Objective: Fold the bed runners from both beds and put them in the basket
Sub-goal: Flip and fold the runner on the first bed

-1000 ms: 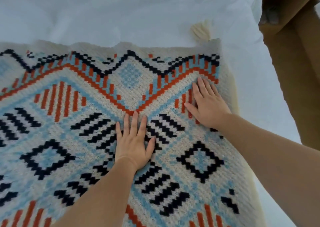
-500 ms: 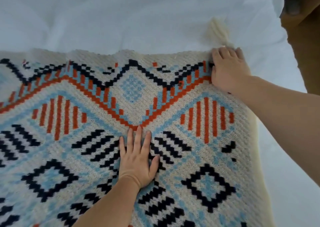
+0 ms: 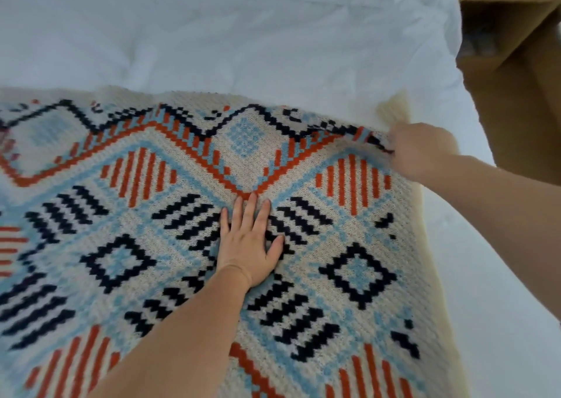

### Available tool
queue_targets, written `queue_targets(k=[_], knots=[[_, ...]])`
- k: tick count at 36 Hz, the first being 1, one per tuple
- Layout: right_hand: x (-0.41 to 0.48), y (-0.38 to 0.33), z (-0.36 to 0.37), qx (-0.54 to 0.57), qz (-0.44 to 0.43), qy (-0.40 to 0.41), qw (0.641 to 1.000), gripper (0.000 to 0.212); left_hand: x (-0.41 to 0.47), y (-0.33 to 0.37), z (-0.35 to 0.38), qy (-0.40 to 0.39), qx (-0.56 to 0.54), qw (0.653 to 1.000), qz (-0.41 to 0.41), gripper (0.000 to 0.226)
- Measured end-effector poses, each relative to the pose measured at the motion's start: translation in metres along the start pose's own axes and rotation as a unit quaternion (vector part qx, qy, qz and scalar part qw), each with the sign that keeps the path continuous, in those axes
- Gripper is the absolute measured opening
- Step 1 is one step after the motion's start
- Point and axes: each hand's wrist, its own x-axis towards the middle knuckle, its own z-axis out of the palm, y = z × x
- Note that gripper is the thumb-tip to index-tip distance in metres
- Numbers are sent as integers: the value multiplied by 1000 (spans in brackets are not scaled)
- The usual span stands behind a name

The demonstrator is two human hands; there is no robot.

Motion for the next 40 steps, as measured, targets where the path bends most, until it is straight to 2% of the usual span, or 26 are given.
queue_targets(k=[4,10,15,21,23,28,29,31,32,34,37,40], knots=[[-44,-3,-11,22,3,-32,999,6,-15,5,-37,-37,-39,999,-6,72],[-106,-19,-28,29,-19,-63,997,26,-43,18,-109,16,-108,994,27,63],[-154,-30,-47,5,-92,-56,994,31,-43,30,-153,41,-74,989,118,67],[-191,-26,-52,-25,-143,-30,989,40,-39,52,-172,-47,56,969,234,93],[-198,-24,-47,-32,-142,-32,989,41,-39,58,-171,-85,52,964,248,94],[-209,-18,-39,-27,-151,-47,987,41,-46,61,-164,-145,27,961,234,73],[-211,-17,-39,-25,-146,-51,988,39,-47,59,-164,-138,41,961,238,61],[-213,-17,-40,-22,-134,-63,989,33,-49,49,-163,-105,76,960,246,23],[-213,-17,-41,-22,-129,-69,989,30,-49,44,-162,-98,84,961,244,17],[-215,-17,-42,-17,-120,-72,990,29,-50,30,-161,-114,76,966,219,23],[-218,-19,-42,-6,-103,-75,992,27,-56,14,-164,-152,15,974,166,19],[-220,-18,-40,5,-86,-79,993,25,-64,2,-166,-125,38,979,155,20]])
